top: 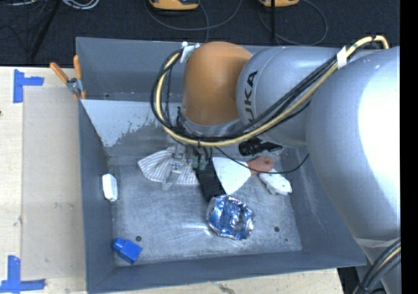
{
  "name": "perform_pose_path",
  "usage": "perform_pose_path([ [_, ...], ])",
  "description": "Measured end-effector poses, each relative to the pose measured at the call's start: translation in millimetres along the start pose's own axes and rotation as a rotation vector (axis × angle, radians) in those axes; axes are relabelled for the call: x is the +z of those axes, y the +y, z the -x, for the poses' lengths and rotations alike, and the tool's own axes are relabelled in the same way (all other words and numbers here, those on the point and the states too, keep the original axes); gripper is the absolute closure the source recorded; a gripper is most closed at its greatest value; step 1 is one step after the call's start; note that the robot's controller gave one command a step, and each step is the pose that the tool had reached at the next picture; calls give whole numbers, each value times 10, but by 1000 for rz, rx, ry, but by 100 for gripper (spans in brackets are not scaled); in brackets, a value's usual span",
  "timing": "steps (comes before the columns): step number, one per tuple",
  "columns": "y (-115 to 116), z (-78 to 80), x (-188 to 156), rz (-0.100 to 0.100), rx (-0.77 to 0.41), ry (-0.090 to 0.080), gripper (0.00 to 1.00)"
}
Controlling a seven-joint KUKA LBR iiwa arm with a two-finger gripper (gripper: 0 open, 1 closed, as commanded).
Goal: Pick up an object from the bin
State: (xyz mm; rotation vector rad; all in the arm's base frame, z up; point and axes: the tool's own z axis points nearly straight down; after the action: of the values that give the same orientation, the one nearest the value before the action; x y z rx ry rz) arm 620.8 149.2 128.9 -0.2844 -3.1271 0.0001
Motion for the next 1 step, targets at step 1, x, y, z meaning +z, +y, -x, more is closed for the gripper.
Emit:
perform_pose_path([
  [1,29,-11,452,0,-214,-1,0],
])
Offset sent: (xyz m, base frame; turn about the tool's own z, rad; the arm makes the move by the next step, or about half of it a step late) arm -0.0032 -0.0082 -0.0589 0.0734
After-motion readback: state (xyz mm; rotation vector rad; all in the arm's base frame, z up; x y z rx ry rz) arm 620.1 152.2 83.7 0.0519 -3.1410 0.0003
